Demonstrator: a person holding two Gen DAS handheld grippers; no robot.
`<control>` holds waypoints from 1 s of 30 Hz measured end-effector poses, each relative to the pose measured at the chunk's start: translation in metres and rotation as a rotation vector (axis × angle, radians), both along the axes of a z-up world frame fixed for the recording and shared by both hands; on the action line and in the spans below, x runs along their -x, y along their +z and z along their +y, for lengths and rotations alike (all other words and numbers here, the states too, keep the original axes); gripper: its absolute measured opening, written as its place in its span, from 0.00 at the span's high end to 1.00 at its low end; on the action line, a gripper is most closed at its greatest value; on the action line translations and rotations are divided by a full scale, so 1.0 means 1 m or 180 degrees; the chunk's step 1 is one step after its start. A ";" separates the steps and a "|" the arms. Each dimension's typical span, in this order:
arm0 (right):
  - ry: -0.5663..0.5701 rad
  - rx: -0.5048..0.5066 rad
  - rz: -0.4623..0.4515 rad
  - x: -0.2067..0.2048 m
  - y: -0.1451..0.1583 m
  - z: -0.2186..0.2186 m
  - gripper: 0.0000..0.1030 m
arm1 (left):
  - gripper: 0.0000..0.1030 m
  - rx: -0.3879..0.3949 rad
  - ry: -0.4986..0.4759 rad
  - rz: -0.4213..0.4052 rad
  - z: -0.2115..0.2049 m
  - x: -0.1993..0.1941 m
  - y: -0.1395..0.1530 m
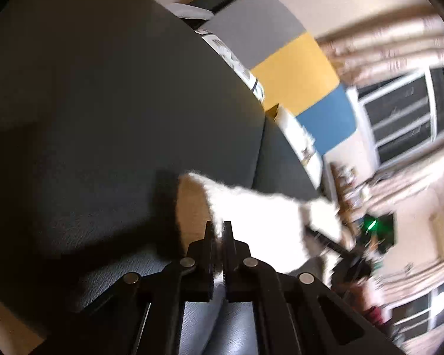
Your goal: Fold clothes
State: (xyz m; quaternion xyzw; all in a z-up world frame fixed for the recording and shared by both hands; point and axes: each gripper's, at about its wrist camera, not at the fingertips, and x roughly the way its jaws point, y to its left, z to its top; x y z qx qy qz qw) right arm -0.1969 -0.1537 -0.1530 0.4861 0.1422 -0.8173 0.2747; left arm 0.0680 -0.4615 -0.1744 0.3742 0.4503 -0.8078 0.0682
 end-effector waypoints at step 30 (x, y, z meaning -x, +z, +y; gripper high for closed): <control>-0.0245 -0.0068 0.0099 0.022 0.009 -0.081 0.23 | 0.96 0.0489 0.0732 -0.0392 -0.065 0.025 0.017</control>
